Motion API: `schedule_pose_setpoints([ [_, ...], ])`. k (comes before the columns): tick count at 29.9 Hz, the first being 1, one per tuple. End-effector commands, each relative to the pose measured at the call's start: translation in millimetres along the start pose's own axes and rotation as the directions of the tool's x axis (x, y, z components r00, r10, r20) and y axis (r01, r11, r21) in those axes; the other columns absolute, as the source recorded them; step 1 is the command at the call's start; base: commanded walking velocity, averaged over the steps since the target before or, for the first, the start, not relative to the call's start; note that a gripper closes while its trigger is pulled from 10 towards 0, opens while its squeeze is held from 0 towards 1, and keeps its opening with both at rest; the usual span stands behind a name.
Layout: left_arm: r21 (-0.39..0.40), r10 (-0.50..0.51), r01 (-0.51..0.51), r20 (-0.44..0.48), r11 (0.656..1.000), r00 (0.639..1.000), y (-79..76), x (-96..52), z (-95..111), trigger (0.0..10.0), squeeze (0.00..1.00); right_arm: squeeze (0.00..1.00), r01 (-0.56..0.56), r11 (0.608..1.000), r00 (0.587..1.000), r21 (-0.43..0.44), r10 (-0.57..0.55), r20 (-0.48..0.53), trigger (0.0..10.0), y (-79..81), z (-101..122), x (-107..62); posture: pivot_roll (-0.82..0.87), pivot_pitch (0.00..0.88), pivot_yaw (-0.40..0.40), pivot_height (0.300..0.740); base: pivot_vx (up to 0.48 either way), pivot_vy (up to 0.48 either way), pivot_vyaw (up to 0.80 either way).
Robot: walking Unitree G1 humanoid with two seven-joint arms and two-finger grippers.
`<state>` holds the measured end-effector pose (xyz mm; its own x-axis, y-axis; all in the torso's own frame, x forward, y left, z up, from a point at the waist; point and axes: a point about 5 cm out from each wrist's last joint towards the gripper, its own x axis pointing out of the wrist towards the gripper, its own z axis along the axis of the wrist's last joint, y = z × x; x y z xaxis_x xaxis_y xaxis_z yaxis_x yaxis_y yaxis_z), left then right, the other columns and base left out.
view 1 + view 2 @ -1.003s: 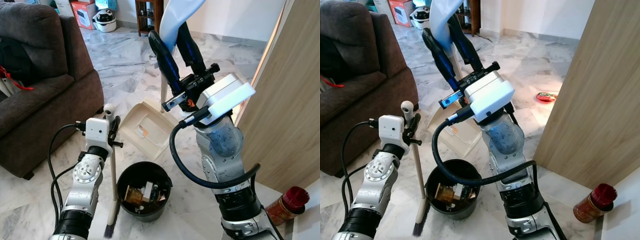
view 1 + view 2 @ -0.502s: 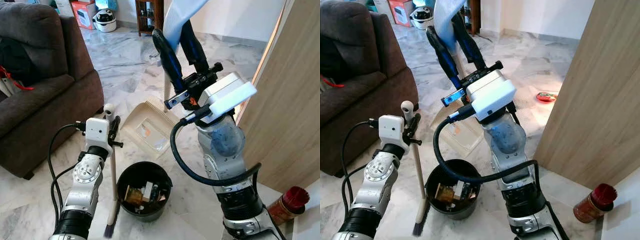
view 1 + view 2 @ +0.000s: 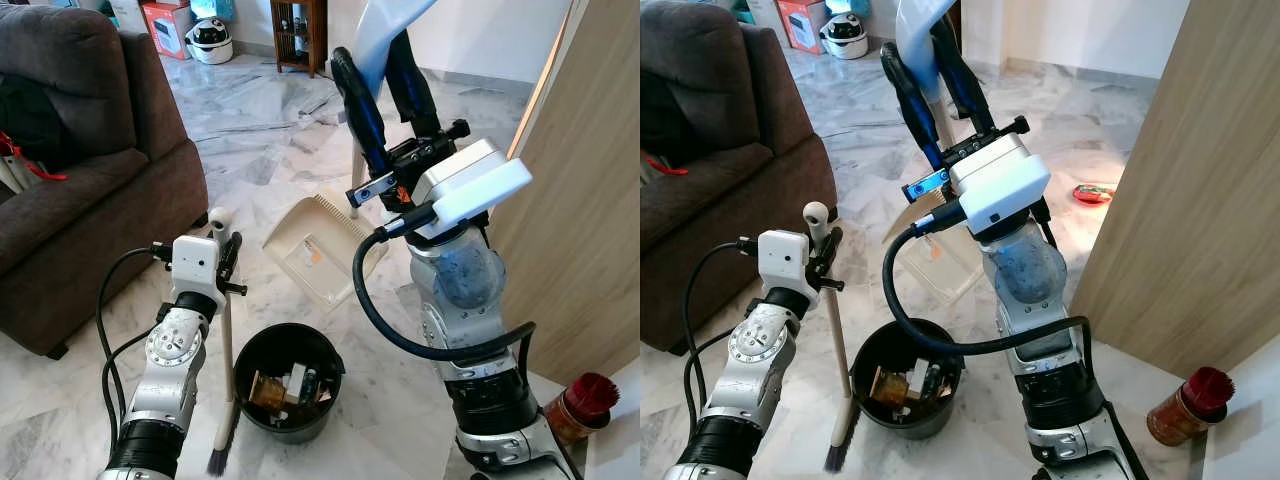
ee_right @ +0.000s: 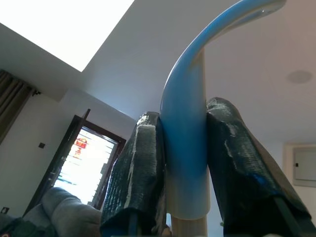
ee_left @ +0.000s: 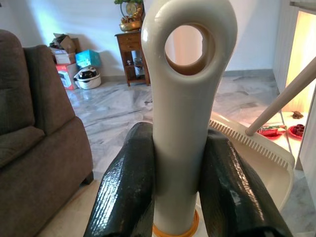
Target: Sweep floor
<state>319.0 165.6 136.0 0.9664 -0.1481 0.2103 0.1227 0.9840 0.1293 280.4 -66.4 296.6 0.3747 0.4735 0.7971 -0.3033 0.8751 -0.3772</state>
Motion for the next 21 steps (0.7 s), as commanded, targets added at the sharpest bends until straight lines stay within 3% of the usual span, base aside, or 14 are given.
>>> schedule_pose_setpoints([
  [1,-0.008,-0.007,0.007,0.059,1.000,0.998,-0.5,5.3,12.6,10.0,0.00,0.00,0.003,1.000,0.995,-0.031,0.000,0.103,10.0,-3.9,14.9,11.6,0.08,0.043,0.069,0.740,0.000,0.000,0.00],
  [3,-0.009,-0.008,0.008,0.059,1.000,0.998,-0.7,5.5,12.6,10.0,0.00,0.00,0.068,0.996,0.994,0.061,-0.072,0.077,10.0,-11.4,11.6,10.8,0.08,0.044,0.069,0.740,0.000,0.000,0.00],
  [6,-0.008,-0.006,0.007,0.058,1.000,0.998,-0.2,5.5,12.5,10.0,0.00,0.00,0.075,0.995,0.994,0.063,-0.079,0.070,10.0,-17.1,11.0,10.6,0.08,0.045,0.069,0.740,0.000,0.000,0.00],
  [15,-0.006,-0.004,0.004,0.057,1.000,0.998,0.6,5.1,12.4,10.0,0.00,0.00,0.068,0.998,0.996,0.001,-0.068,0.059,10.0,-26.0,8.8,7.7,0.09,0.049,0.069,0.740,0.000,0.000,0.00],
  [17,-0.007,-0.003,0.003,0.057,1.000,0.998,0.8,5.0,12.3,10.0,0.00,0.00,0.024,0.998,0.998,-0.060,-0.021,0.052,10.0,-25.3,8.3,6.5,0.09,0.049,0.069,0.740,0.000,0.000,0.00],
  [21,-0.006,-0.003,0.004,0.056,1.000,0.998,1.2,4.9,12.2,10.0,0.00,0.00,-0.010,0.995,0.999,-0.097,0.013,0.030,10.0,-25.3,5.2,4.7,0.09,0.051,0.070,0.740,0.000,0.000,0.00],
])
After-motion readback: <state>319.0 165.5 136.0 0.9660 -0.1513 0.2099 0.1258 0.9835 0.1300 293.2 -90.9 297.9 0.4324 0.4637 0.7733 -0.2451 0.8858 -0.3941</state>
